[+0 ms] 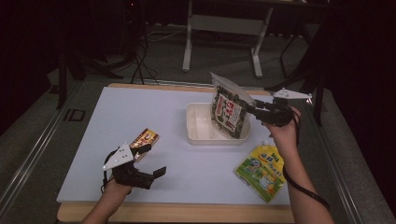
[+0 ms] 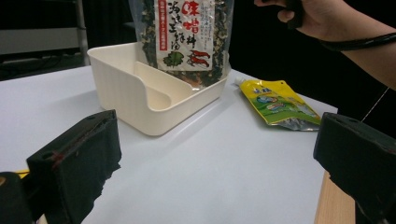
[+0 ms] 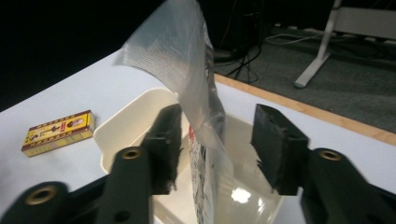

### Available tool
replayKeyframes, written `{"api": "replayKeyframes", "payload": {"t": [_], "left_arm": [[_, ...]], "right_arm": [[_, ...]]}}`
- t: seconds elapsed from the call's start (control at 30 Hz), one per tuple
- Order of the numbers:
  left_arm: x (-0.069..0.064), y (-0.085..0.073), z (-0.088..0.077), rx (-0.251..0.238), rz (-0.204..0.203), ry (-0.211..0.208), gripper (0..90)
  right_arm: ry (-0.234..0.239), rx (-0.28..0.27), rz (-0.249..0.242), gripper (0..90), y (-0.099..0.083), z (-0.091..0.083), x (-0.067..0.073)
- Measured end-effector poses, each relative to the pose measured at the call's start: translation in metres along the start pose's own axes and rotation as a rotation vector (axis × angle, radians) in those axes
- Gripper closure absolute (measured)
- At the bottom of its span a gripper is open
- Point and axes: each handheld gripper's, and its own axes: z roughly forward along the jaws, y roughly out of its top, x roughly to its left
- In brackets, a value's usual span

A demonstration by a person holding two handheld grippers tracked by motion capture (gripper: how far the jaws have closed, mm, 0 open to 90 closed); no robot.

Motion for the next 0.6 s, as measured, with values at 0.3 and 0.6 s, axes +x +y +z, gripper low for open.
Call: {"api": "replayKeyframes", "payload": {"t": [0.3,0.6], "left_arm": [[-0.001,-0.003,-0.002,0.016,-0.005,-0.004,0.8],[-0.001,-0.006,-0.006,0.024,-0.013,-0.003,0.7]], "right_arm": [[-0.008,-0.040,0.018,22.0,-0.005,-0.030,0.007],[0.033,-0.048,-0.007,14.2,-0.020,-0.059,0.020]]}}
